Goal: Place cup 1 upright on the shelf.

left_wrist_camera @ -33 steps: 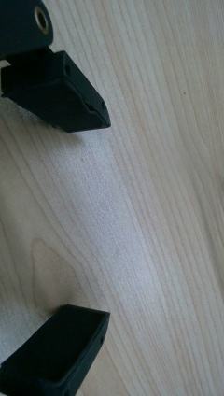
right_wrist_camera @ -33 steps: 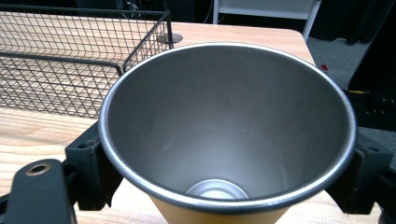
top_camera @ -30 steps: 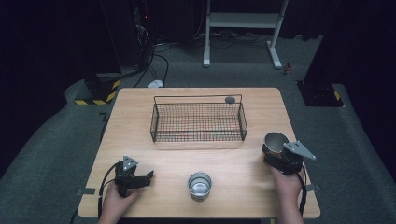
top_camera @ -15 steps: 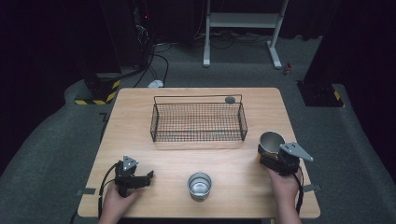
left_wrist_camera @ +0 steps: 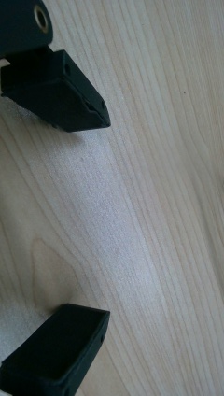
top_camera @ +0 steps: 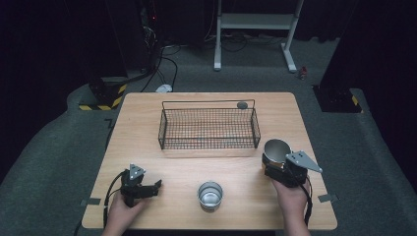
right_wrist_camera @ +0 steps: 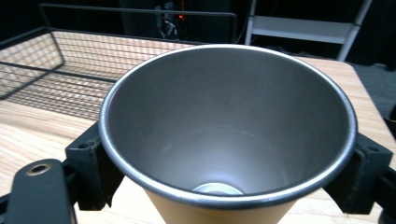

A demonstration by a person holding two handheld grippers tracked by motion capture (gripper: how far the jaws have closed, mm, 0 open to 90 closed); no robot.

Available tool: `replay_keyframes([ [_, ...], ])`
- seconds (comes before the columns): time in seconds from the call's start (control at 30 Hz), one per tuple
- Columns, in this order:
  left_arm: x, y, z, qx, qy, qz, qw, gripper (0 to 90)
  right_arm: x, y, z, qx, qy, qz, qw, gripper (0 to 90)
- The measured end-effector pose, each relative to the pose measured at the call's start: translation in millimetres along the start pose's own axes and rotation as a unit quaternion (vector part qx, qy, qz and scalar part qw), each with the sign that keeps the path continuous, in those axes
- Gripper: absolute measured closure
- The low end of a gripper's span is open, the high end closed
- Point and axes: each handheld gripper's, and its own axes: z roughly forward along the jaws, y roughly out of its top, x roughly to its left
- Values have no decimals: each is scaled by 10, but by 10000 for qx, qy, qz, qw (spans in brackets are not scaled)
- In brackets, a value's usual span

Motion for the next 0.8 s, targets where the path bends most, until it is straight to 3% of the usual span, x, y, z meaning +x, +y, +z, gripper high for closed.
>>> replay_keyframes([
  [0.47, -1, 2, 2, 16, -8, 10, 10000, 79, 350, 5, 62, 13, 470, -117, 9988, 136],
  [0.8, -9, 25, 35, 88, -40, 70, 9999, 12, 481, 38, 120, -87, 494, -176, 9986, 136],
])
